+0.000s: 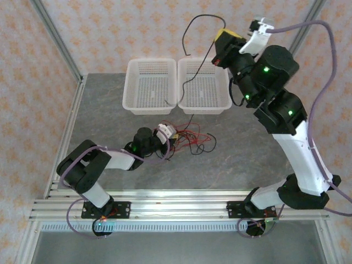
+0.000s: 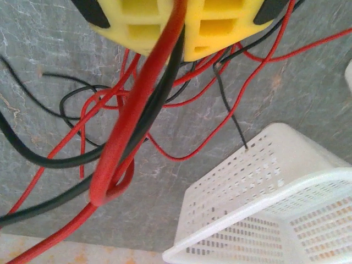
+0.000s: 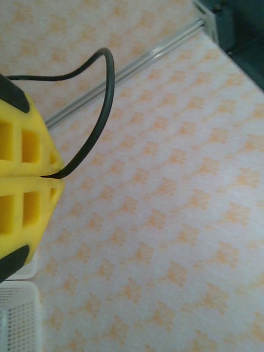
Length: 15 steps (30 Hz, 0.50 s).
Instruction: Untangle the cables
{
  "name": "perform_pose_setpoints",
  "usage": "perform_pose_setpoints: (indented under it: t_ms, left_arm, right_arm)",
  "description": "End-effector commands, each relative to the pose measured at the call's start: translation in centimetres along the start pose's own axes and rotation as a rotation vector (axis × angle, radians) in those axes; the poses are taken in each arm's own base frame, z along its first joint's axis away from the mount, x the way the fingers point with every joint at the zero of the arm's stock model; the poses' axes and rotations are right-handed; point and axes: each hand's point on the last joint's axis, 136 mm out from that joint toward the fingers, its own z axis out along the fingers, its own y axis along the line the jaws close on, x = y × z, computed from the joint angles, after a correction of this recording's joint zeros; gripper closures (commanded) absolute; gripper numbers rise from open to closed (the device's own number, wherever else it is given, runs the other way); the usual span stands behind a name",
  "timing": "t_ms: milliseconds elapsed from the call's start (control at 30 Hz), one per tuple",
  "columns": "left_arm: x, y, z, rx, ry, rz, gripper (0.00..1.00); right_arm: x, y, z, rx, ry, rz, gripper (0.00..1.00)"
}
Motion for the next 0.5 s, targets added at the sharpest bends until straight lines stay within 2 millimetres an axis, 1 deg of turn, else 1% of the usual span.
perform_pose_setpoints:
  t_ms: [0, 100, 167, 267, 333, 400, 467]
  left_arm:
    - [-1.0, 0.7, -1.1, -0.074, -0.05, -0.042, 1.0]
    - [-0.5, 0.9, -1.6, -0.11, -0.026, -0.061, 1.0]
    - [-0.3, 0.9, -1.8, -0.113, -0.009, -0.081, 1.0]
    - [-0.7, 0.2, -2.1, -0.101, -0.004, -0.109, 0.77]
    - [-1.6, -0.5, -2.5, -0.099, -0.025, -0.101, 0.67]
    - [-2.7, -1.2, -2.9, -0.099, -0.043, -0.091, 0.6]
    - [-4.1, -1.6, -3.1, -0.101, -0.055, -0.084, 0.58]
  right_arm:
    - [-2.8, -0.3, -0.4, 0.029, -0.109, 0.013, 1.0]
    - [-3.5, -0.5, -0.2, 0.053, -0.134, -0.006, 1.0]
    - [-3.5, -0.7, 0.3, 0.075, -0.14, -0.03, 1.0]
    - [-2.8, -1.2, 1.6, 0.112, -0.135, -0.078, 1.0]
    - [-2.1, -1.9, 2.7, 0.148, -0.124, -0.11, 1.0]
    - [-1.2, -2.9, 4.0, 0.183, -0.108, -0.139, 1.0]
    - [0.0, -4.1, 5.4, 0.212, -0.086, -0.159, 1.0]
